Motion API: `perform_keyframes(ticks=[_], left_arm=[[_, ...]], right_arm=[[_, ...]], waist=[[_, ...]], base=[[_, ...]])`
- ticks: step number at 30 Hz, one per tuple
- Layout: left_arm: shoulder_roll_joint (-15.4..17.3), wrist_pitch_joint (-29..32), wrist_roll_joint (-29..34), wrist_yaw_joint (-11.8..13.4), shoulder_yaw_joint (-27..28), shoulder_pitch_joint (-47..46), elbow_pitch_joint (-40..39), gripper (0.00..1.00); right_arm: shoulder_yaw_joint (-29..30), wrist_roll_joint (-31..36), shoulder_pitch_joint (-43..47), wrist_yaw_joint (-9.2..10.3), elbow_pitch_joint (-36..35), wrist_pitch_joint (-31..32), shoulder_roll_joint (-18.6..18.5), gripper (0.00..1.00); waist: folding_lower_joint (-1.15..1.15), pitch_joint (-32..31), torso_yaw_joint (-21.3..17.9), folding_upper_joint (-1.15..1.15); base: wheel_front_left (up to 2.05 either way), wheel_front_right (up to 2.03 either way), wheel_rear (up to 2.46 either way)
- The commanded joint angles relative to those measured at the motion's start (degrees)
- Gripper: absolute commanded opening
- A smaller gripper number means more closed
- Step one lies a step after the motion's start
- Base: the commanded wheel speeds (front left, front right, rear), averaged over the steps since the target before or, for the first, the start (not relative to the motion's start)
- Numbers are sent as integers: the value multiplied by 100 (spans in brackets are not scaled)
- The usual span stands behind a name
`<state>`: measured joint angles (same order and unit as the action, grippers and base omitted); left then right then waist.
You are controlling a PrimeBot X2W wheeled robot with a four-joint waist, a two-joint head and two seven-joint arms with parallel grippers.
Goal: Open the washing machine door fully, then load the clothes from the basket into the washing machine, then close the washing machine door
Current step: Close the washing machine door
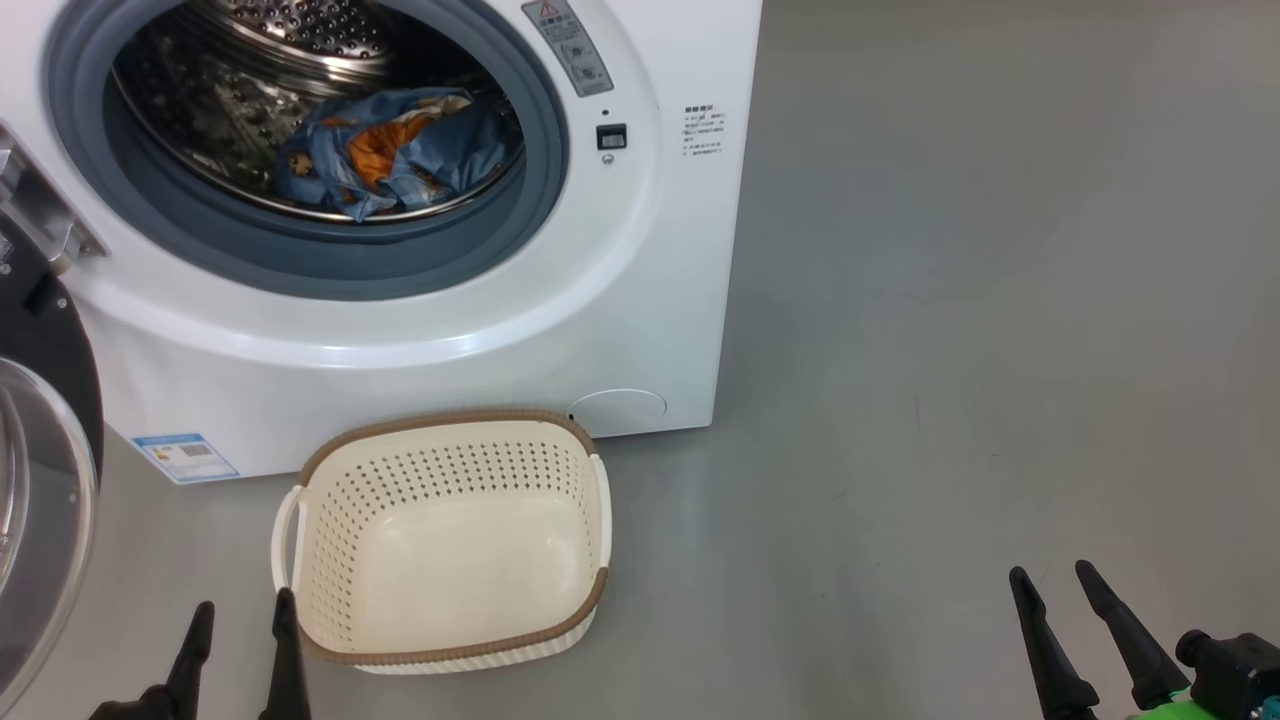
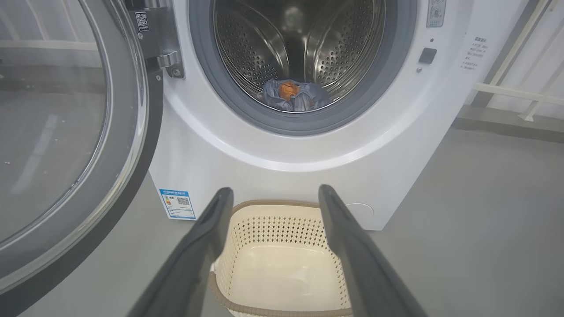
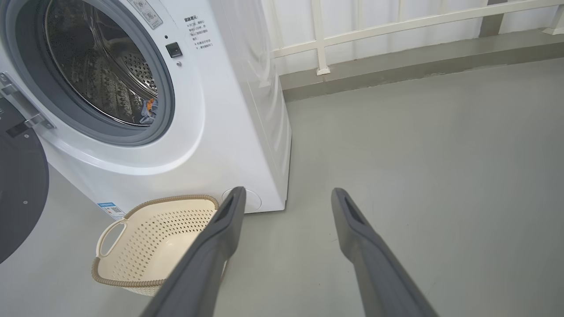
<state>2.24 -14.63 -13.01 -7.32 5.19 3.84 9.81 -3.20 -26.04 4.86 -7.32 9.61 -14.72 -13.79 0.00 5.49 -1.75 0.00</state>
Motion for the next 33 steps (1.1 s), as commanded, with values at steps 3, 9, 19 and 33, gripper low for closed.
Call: perform_keyframes(ticks=[3,9,19,33], left_arm=[[64,-37,-57,15,141,-74,-182,100],[64,-37,-97,19,72,-82,-144,100],[64,-37,-527,139,81,-109,-143,100],[64,-37,-827,442,-149,44,-199,100]], right_arm=[[-97,-84,-58,-17,-149,-28,-98,100],[-119,-75,-56,-17,-148,-28,-104,100],[-399,-90,-210,-17,-148,-28,-237,100],[-732,-180,-471,-17,-9,-28,-508,100]], waist=[[0,-7,17,0],[0,-34,138,0],[0,-11,835,0],[0,-69,2555,0]], base=[[-10,10,0],[0,0,0],[0,0,0],[0,0,0]])
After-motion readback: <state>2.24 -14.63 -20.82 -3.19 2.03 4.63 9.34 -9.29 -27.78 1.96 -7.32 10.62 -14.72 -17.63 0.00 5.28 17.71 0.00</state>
